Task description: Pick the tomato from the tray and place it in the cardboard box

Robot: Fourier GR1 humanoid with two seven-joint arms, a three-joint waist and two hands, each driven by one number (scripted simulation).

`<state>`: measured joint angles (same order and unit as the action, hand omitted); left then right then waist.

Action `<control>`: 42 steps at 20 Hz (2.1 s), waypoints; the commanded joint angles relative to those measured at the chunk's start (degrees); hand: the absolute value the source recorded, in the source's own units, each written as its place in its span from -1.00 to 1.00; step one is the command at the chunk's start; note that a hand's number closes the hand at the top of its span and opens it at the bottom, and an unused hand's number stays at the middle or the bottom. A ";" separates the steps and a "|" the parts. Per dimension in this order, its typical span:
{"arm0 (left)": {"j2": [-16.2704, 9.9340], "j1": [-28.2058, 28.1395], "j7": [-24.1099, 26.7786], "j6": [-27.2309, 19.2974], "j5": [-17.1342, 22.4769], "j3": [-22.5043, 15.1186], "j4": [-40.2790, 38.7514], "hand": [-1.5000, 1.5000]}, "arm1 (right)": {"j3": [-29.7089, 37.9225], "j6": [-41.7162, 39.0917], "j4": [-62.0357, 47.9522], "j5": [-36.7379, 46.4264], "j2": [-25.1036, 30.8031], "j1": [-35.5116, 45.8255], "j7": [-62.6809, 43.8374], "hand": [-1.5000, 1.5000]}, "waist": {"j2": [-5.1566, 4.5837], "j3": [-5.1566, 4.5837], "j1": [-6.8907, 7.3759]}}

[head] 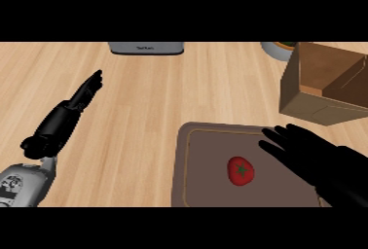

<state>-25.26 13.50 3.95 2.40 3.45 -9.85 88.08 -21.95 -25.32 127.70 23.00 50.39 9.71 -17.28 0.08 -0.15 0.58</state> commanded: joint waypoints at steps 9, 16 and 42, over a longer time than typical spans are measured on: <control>3.90 0.65 -1.43 0.37 -2.97 0.56 1.33 0.00 | -15.61 -13.63 -1.18 5.49 -19.74 9.06 -27.42 -1.00 | -0.05 0.11 -0.28; 3.55 -3.74 0.96 3.12 -3.72 3.56 1.91 0.00 | -20.72 -11.10 -5.78 18.85 -23.69 5.38 -24.49 -1.00 | -0.02 0.15 -0.29; 8.17 -0.61 -1.53 9.01 -8.05 10.43 1.41 0.00 | -14.45 -6.61 -19.51 35.06 -28.26 -2.06 -6.31 -1.00 | -0.03 0.16 -0.63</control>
<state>-16.98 13.00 4.28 10.33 -5.07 -0.97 87.46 -38.37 -33.22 107.31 57.37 19.91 10.84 -27.62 0.01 0.01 0.02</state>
